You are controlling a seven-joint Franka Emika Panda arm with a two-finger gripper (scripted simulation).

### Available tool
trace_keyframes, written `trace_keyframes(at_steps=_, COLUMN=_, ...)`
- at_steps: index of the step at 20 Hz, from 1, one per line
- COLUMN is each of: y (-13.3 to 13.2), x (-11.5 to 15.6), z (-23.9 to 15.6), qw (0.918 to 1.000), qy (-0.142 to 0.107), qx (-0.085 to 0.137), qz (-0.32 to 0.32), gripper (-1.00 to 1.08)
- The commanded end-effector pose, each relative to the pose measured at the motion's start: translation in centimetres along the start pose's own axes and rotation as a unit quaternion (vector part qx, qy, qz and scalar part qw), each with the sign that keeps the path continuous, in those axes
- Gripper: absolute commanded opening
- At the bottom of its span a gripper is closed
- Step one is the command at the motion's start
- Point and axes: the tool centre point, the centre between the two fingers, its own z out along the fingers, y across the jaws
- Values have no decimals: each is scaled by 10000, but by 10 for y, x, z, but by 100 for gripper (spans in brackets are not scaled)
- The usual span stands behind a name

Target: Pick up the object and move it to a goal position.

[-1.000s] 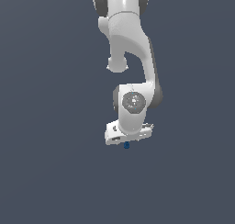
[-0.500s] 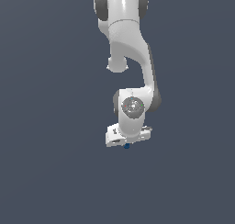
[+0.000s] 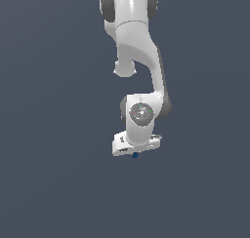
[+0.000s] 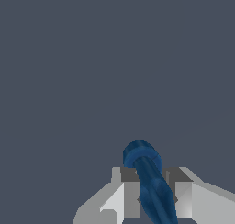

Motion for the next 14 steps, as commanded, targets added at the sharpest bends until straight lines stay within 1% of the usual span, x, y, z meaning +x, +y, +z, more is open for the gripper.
trace_keyframes(at_steps=1, y=0, x=0, z=-1, qw=10000, qy=1, qx=0, qz=0, gripper=-100)
trace_keyframes(at_steps=8, y=0, x=-9, z=-12, qw=10000, qy=1, qx=0, qz=0, gripper=-100)
trace_keyframes(at_steps=14, y=1, x=-26, z=-35, qw=10000, qy=1, qx=0, qz=0, gripper=-100)
